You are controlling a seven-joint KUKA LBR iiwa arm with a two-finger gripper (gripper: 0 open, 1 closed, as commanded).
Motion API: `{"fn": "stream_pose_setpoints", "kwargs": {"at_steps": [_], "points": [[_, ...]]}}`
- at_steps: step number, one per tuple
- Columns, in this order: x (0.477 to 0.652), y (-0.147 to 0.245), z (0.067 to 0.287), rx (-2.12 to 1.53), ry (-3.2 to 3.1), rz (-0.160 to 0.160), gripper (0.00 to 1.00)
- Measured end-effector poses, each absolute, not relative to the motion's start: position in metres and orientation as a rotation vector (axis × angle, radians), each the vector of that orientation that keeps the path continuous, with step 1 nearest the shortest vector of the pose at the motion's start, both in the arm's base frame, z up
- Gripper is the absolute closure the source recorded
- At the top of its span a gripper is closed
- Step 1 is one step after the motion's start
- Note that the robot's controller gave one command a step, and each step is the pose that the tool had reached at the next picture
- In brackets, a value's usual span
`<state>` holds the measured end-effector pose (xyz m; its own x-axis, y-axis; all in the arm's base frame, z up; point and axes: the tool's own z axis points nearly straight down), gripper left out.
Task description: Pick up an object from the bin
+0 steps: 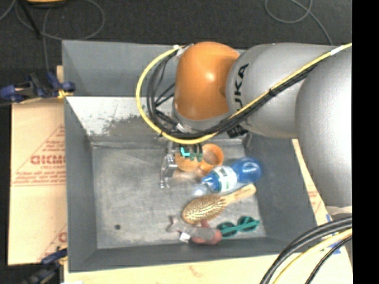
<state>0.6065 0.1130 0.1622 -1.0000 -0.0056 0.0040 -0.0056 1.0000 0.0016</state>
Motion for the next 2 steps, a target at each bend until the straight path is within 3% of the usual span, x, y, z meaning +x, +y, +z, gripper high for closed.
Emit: {"fn": "stream_pose_setpoints", "kwargs": {"at_steps": [1,2], "points": [[0.608,0.113,0.166,0.006,-3.144,-0.004,0.00],[0.592,0.096,0.187,0.205,-3.128,0.000,0.00]]}}
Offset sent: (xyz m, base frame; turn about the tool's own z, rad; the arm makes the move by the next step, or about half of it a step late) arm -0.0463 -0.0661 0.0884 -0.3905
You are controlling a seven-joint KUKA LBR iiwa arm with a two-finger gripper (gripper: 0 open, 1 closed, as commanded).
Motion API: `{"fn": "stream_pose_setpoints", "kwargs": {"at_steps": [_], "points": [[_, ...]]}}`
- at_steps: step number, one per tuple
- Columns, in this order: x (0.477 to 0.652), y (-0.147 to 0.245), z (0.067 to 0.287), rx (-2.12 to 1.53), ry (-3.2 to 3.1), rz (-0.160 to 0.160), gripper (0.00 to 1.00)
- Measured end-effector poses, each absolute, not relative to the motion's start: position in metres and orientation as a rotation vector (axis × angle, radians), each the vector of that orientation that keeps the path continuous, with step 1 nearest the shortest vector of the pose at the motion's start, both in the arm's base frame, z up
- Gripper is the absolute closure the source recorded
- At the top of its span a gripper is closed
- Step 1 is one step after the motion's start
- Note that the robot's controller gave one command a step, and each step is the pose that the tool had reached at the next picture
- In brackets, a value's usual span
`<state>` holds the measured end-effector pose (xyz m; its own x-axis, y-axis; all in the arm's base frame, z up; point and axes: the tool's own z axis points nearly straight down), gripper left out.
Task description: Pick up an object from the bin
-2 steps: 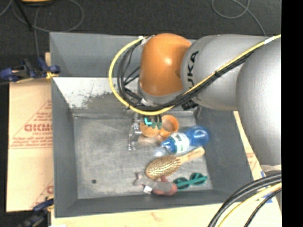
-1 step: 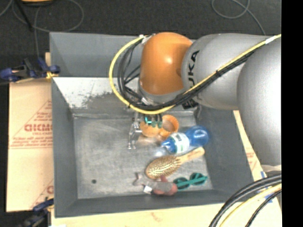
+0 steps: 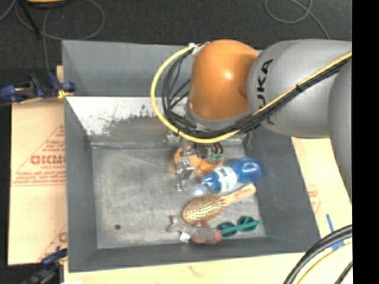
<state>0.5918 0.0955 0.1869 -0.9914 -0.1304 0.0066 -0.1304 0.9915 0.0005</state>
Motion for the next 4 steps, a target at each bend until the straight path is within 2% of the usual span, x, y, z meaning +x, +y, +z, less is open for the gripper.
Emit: {"fn": "stream_pose_setpoints", "kwargs": {"at_steps": [1,2,3,4], "points": [[0.585,0.074,0.158,0.549,-3.106,0.003,0.00],[0.523,0.064,0.174,0.438,-3.097,-0.004,0.00],[0.501,0.057,0.197,0.235,-3.140,0.000,0.00],[0.505,0.045,0.147,0.639,-3.086,0.003,0.00]]}}
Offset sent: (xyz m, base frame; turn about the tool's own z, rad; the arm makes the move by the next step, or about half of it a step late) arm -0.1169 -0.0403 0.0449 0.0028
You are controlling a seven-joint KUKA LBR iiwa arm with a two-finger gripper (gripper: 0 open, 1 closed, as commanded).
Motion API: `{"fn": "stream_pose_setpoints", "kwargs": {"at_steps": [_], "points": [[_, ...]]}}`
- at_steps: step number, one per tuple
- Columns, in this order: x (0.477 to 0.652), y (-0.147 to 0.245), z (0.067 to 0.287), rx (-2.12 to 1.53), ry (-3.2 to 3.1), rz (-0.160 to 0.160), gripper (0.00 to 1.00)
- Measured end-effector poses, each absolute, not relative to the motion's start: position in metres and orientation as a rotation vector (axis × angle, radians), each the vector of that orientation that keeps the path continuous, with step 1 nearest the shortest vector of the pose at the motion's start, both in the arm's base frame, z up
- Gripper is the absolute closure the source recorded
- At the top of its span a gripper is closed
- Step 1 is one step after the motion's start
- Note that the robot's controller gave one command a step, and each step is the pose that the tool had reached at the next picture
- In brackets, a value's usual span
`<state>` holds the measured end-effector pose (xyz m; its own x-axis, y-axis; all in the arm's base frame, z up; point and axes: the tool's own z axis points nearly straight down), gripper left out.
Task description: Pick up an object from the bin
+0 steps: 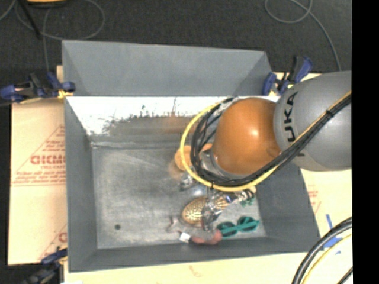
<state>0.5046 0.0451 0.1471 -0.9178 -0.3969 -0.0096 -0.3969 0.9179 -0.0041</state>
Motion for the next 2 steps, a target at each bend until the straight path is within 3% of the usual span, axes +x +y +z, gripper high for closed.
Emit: {"fn": "stream_pose_setpoints", "kwargs": {"at_steps": [1,2], "points": [[0.5418,0.0170,0.0739,-0.628,3.087,0.012,1.00],[0.5418,0.0170,0.0739,-0.627,3.087,0.012,1.00]]}}
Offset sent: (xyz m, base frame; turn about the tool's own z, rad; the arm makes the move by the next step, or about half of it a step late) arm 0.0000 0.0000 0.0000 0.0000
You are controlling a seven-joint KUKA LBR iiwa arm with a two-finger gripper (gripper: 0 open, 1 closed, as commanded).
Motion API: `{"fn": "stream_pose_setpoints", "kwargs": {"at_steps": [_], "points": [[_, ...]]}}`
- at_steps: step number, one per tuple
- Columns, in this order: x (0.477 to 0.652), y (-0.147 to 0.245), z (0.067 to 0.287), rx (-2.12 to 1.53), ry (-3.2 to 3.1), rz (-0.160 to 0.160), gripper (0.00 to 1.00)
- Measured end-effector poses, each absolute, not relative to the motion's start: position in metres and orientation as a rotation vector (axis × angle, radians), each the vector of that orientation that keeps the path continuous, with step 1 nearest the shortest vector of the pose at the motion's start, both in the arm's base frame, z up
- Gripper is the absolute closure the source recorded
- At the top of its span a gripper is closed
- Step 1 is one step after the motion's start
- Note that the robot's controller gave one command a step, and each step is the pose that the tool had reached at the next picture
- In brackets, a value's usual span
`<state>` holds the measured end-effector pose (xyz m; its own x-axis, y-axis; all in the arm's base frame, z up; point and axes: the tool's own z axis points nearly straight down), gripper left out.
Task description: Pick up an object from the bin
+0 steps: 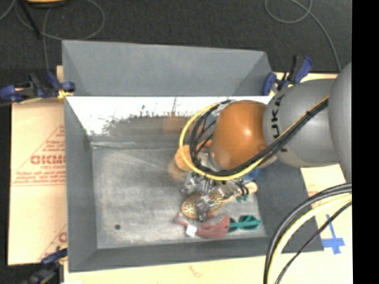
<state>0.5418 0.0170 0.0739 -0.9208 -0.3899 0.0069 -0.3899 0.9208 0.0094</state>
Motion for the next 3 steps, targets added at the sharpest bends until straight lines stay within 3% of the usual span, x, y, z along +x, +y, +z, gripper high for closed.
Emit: {"fn": "stream_pose_setpoints", "kwargs": {"at_steps": [1,2,3], "points": [[0.508,0.009,0.200,0.511,-3.102,0.001,1.00],[0.508,0.009,0.199,0.510,-3.102,0.000,1.00],[0.499,0.011,0.233,0.512,-3.096,0.000,1.00]]}}
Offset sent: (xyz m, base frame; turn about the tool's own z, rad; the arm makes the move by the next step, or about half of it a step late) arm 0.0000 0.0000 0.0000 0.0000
